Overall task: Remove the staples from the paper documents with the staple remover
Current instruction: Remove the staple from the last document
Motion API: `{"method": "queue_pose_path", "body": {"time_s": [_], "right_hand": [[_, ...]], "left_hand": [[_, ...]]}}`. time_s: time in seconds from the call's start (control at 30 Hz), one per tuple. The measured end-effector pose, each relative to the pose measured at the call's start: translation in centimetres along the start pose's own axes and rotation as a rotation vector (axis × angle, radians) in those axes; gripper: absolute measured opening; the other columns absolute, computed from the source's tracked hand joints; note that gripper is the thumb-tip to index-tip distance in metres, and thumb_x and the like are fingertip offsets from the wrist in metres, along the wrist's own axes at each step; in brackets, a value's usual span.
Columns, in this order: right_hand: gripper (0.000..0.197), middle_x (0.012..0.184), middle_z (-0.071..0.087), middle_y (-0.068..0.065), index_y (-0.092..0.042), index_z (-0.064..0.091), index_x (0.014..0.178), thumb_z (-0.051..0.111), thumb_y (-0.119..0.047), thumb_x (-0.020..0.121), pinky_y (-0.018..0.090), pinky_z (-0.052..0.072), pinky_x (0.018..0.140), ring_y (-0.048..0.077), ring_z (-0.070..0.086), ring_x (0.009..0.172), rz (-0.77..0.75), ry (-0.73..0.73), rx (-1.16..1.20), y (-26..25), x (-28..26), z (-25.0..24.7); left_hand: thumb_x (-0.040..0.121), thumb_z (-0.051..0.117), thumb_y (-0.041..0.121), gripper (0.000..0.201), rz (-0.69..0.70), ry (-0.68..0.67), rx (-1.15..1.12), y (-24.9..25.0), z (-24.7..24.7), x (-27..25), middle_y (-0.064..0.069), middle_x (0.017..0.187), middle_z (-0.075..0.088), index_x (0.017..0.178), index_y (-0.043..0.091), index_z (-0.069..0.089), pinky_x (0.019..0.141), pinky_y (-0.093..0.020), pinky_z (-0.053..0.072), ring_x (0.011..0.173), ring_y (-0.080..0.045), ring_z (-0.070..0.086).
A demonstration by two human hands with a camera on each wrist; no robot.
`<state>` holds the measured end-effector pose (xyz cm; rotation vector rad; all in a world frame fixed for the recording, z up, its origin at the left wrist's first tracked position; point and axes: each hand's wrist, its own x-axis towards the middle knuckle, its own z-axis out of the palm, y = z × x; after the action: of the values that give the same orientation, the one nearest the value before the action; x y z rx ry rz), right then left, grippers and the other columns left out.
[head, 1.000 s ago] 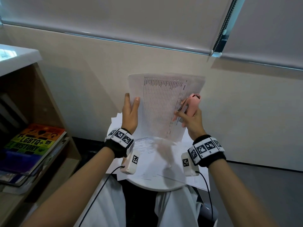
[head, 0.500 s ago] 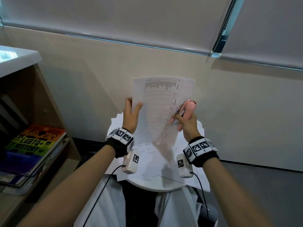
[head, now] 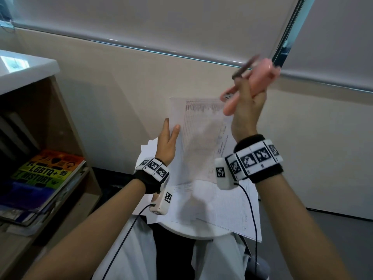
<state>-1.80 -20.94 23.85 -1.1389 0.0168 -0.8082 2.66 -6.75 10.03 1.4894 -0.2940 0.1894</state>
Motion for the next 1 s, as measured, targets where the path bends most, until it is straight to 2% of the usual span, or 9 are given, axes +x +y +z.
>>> {"method": "queue_pose_path", "body": {"time_s": [0.1, 0.17, 0.27, 0.33, 0.4, 0.57, 0.67, 0.83, 1.0], "right_hand": [[0.046, 0.083, 0.057, 0.007, 0.003, 0.048, 0.122, 0.060, -0.019, 0.084, 0.028, 0.047, 0.050, 0.015, 0.052, 0.059, -0.095, -0.101, -0.002, -0.8, -0.3, 4.3], [0.042, 0.080, 0.057, 0.006, -0.001, 0.049, 0.120, 0.056, -0.026, 0.087, 0.031, 0.048, 0.050, 0.018, 0.051, 0.058, -0.087, -0.186, -0.058, -0.3, -0.3, 6.1], [0.025, 0.092, 0.058, 0.000, -0.019, 0.046, 0.113, 0.051, -0.037, 0.095, 0.044, 0.055, 0.075, 0.018, 0.060, 0.076, 0.017, -0.242, -0.138, 1.3, 0.9, 7.4], [0.032, 0.102, 0.056, -0.005, -0.019, 0.041, 0.118, 0.045, -0.043, 0.098, 0.045, 0.051, 0.093, 0.013, 0.058, 0.094, 0.090, -0.238, -0.221, 2.4, 2.0, 7.6], [0.035, 0.107, 0.056, -0.001, -0.019, 0.039, 0.117, 0.044, -0.047, 0.097, 0.048, 0.049, 0.097, 0.015, 0.056, 0.097, 0.133, -0.270, -0.263, 3.4, 2.8, 7.6], [0.030, 0.108, 0.059, 0.001, -0.016, 0.045, 0.114, 0.051, -0.040, 0.096, 0.025, 0.049, 0.084, 0.009, 0.058, 0.093, 0.058, -0.344, -0.386, 5.3, 3.2, 7.2], [0.035, 0.110, 0.063, 0.008, -0.013, 0.047, 0.113, 0.053, -0.042, 0.093, 0.037, 0.054, 0.087, 0.017, 0.062, 0.094, 0.000, -0.375, -0.421, 6.1, 3.3, 7.0], [0.025, 0.089, 0.062, -0.004, -0.012, 0.047, 0.103, 0.053, -0.034, 0.093, 0.043, 0.054, 0.080, 0.017, 0.062, 0.079, -0.128, -0.315, -0.497, 6.8, 2.8, 7.4], [0.042, 0.077, 0.058, -0.007, -0.002, 0.052, 0.104, 0.050, -0.041, 0.089, 0.041, 0.052, 0.071, 0.017, 0.059, 0.069, -0.243, -0.251, -0.562, 7.1, 2.4, 8.0]], "left_hand": [[0.088, 0.042, 0.059, 0.078, -0.014, 0.004, 0.035, -0.6, -0.4, 0.1, -0.008, 0.147, 0.041, 0.147, 0.011, 0.024, 0.113, -0.047, 0.034, 0.136, -0.021, 0.039], [0.091, 0.040, 0.057, 0.072, -0.017, -0.019, 0.046, 0.8, -0.6, -0.3, -0.005, 0.145, 0.044, 0.145, 0.012, 0.026, 0.111, -0.043, 0.037, 0.134, -0.016, 0.043], [0.100, 0.040, 0.036, 0.038, 0.031, -0.060, 0.105, 1.1, -1.2, -0.1, 0.006, 0.125, 0.057, 0.129, 0.011, 0.040, 0.097, -0.016, 0.046, 0.114, 0.009, 0.053], [0.098, 0.040, 0.044, 0.050, 0.060, -0.051, 0.115, 0.9, -1.7, 0.0, -0.001, 0.133, 0.054, 0.134, 0.009, 0.038, 0.104, -0.028, 0.045, 0.124, -0.003, 0.051], [0.092, 0.039, 0.056, 0.068, 0.063, -0.065, 0.118, 0.6, -2.0, -0.2, -0.008, 0.145, 0.044, 0.142, 0.010, 0.031, 0.110, -0.047, 0.037, 0.135, -0.021, 0.042], [0.101, 0.039, 0.030, 0.041, 0.125, -0.103, 0.103, 1.1, -2.1, -0.5, -0.002, 0.135, 0.052, 0.136, 0.009, 0.038, 0.109, -0.041, 0.040, 0.125, -0.015, 0.050], [0.102, 0.038, 0.020, 0.033, 0.134, -0.116, 0.093, 1.1, -2.2, -0.3, 0.006, 0.122, 0.056, 0.134, 0.013, 0.039, 0.099, -0.026, 0.048, 0.111, -0.006, 0.057], [0.102, 0.037, 0.021, 0.021, 0.159, -0.142, 0.078, 1.6, -1.7, -0.3, 0.007, 0.117, 0.058, 0.123, 0.024, 0.042, 0.096, -0.030, 0.049, 0.109, -0.008, 0.058], [0.102, 0.037, 0.022, 0.021, 0.156, -0.140, 0.077, 1.7, -1.2, -0.1, 0.009, 0.113, 0.058, 0.122, 0.025, 0.041, 0.091, -0.026, 0.051, 0.103, -0.006, 0.059]]}}
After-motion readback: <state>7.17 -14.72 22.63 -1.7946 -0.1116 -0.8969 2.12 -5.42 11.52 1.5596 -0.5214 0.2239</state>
